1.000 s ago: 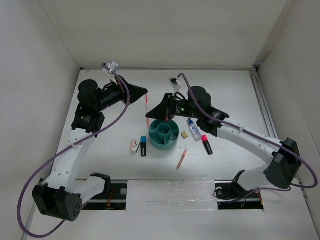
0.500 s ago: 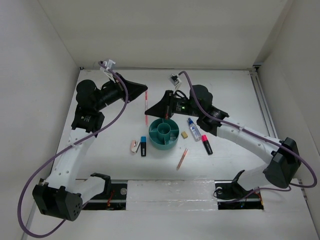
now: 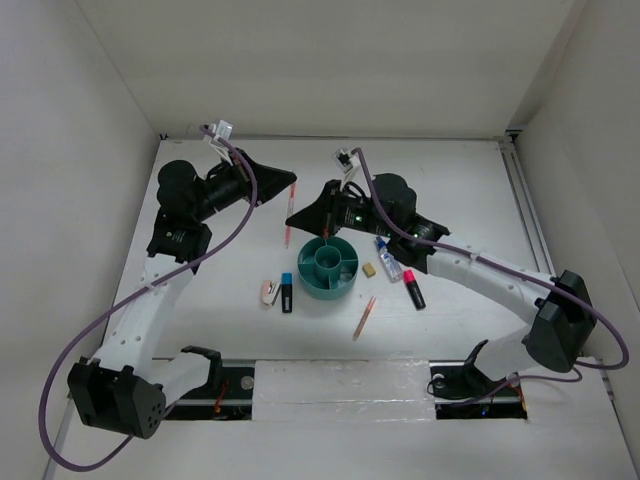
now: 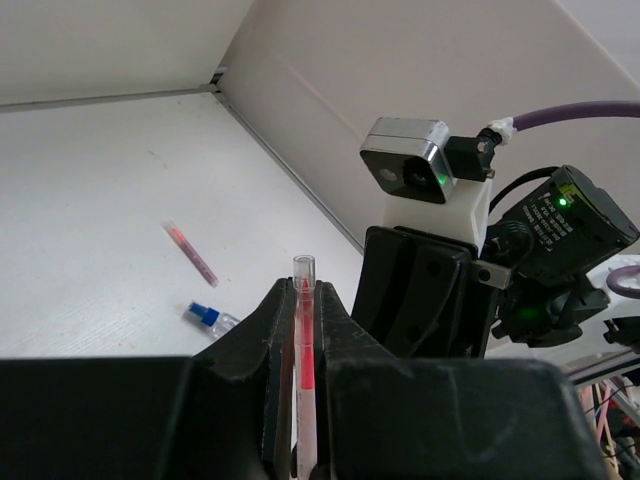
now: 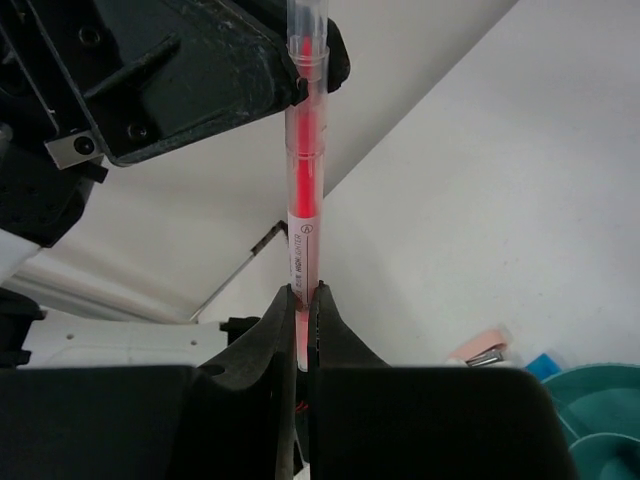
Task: Sort the stationery into containers
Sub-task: Close the pen cap on the pen.
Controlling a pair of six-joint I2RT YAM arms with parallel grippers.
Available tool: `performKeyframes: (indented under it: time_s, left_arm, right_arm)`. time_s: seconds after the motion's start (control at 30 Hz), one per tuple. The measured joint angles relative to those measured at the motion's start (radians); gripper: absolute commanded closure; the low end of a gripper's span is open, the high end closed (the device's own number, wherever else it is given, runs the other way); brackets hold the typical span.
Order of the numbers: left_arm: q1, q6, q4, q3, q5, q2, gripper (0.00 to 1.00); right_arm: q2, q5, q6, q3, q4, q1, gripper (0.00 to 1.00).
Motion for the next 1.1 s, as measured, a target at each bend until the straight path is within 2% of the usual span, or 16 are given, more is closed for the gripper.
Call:
performKeyframes:
  time_s: [0.33, 0.87, 0.9, 1.03, 1.1]
  left_arm:
    - [0.0, 0.024, -0.022, 0.0, -0.021, 0.01, 1.0]
    - [0.0, 0.031, 0.0, 0.006, -0.054, 0.01, 1.0]
    - [0.0, 0.032, -0.005, 0.008, -0.051, 0.01, 0.96]
    - [-0.002, 0.061, -0.073, 0.013, -0.026, 0.01, 0.5]
    - [-0.005, 0.075, -0.123, 0.013, -0.012, 0.01, 0.08]
  right_arm:
    - [0.0, 0.034, -0.04, 0.0, -0.032, -0.003, 1.0]
    - [0.006, -0.063, -0.056, 0.058, -0.1, -0.053, 1.0]
    - [0.011, -0.072, -0.065, 0.058, -0.096, -0.053, 1.0]
    - [0.035, -0.086, -0.097, 0.055, -0.029, -0.047, 1.0]
    - [0.037, -0.084, -0.116, 0.053, 0.021, -0.043, 1.0]
